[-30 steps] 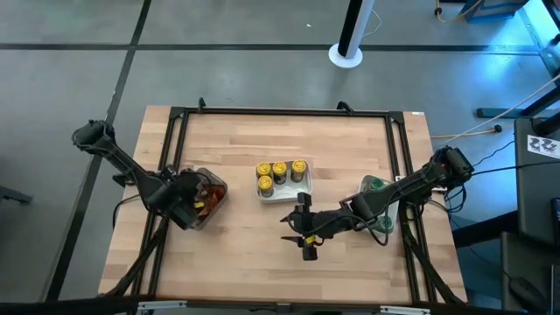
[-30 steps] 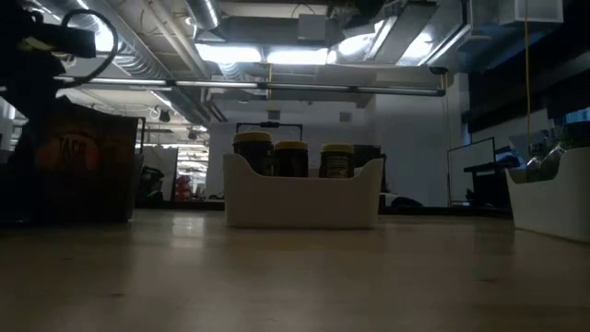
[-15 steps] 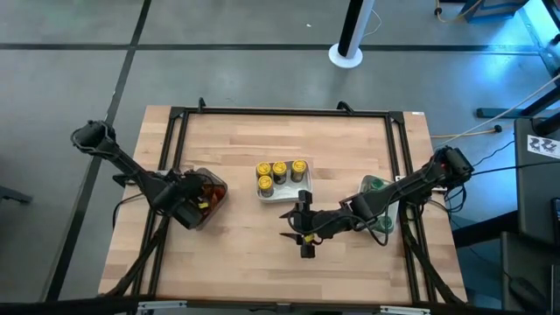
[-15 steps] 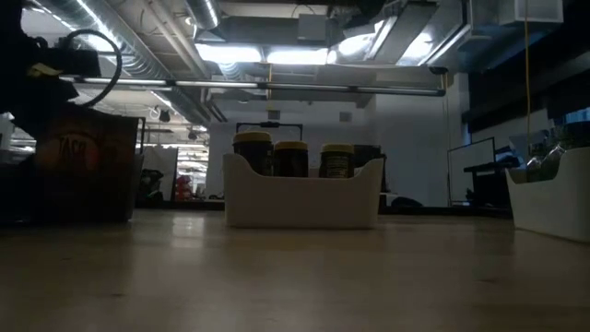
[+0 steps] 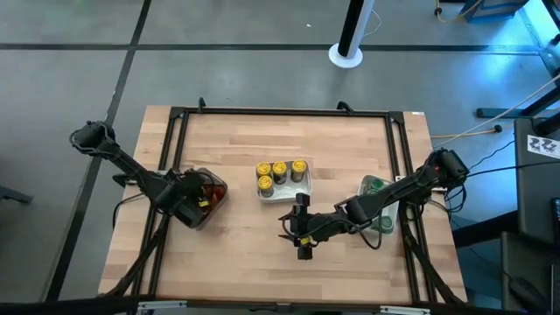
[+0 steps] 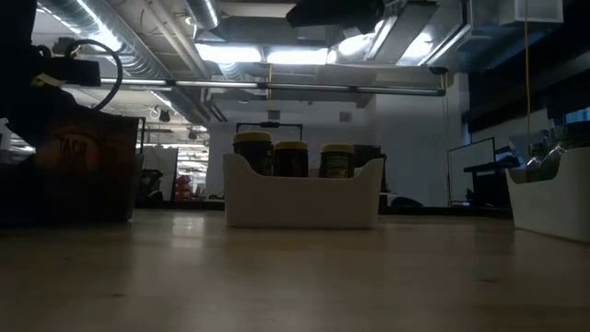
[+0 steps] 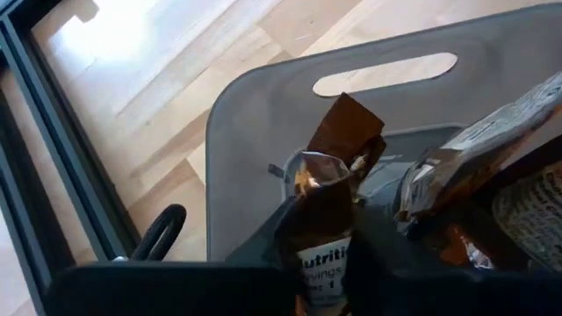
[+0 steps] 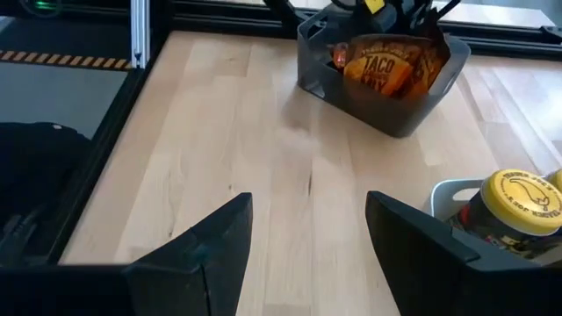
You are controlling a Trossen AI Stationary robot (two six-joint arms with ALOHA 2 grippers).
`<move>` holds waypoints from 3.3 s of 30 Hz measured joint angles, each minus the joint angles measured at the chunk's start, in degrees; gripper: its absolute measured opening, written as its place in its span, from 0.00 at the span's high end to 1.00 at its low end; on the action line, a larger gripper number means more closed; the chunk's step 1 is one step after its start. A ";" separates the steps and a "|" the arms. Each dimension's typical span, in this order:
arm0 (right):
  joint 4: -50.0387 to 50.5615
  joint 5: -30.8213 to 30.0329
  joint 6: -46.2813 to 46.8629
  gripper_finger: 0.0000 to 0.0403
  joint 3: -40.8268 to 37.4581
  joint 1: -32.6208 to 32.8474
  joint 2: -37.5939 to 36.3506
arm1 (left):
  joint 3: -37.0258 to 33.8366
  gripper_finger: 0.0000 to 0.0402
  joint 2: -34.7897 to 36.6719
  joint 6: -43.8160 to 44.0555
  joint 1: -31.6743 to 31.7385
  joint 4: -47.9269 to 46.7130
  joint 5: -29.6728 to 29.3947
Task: Sort spices by type
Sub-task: Put the orange seasoning pack into the black bin, then adjust the black bin, then return to Home Position
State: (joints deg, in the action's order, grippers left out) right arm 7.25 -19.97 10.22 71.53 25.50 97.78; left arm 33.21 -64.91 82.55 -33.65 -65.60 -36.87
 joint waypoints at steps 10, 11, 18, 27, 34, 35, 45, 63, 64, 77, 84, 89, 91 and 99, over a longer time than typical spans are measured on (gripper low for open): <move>-0.09 0.01 0.00 0.45 0.00 0.00 0.00 | 5.86 0.60 0.99 -1.48 0.17 -8.40 1.57; -0.09 0.00 0.00 0.45 0.00 0.00 0.00 | 7.33 0.59 1.33 -2.28 0.17 -9.39 1.58; -0.18 -0.02 -0.17 0.45 0.00 0.00 -0.02 | 17.12 0.58 3.15 -10.48 0.17 -10.48 0.86; -0.24 -0.02 -0.20 0.45 0.00 0.00 -0.02 | 20.77 0.58 2.73 -34.74 -0.13 12.51 -1.85; -0.24 0.00 -0.22 0.45 0.00 0.00 -0.02 | 17.80 0.58 -3.00 -55.42 -0.20 31.52 6.25; -0.26 0.00 -0.22 0.45 0.00 0.00 -0.02 | 17.65 0.58 -4.59 -56.34 -0.04 31.93 7.05; -0.26 0.00 -0.24 0.45 0.00 0.00 -0.06 | 17.59 0.63 -20.67 -57.22 3.97 26.96 8.43; -0.21 0.02 -0.26 0.45 0.00 0.00 -0.09 | 17.52 0.76 -25.70 -48.91 12.94 14.48 7.09; -0.19 0.02 -0.26 0.45 0.00 0.00 -0.09 | 17.22 0.77 -25.70 -48.50 13.45 14.36 7.07; 0.19 0.04 -0.24 0.45 0.00 0.00 -0.09 | 14.14 0.78 -25.70 -42.55 18.01 7.78 6.94; -0.02 0.00 -0.22 0.45 0.00 0.00 -0.09 | 15.93 0.78 -24.36 -42.74 17.68 5.41 6.80; -2.05 -0.01 -0.19 0.45 0.00 0.00 -0.09 | 20.79 0.85 -20.91 -49.97 16.75 5.23 6.19; -3.52 -0.04 -1.12 0.45 0.07 -0.16 -0.09 | 21.79 0.89 -18.58 -54.90 16.65 6.81 6.16; 4.78 -0.04 -2.64 0.49 1.11 -1.23 -3.49 | 21.42 0.99 -5.46 -71.33 17.57 16.92 12.76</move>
State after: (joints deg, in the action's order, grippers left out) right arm 12.03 -20.01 7.58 72.64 24.27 94.28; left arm 54.63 -70.37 11.23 -16.08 -48.68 -24.11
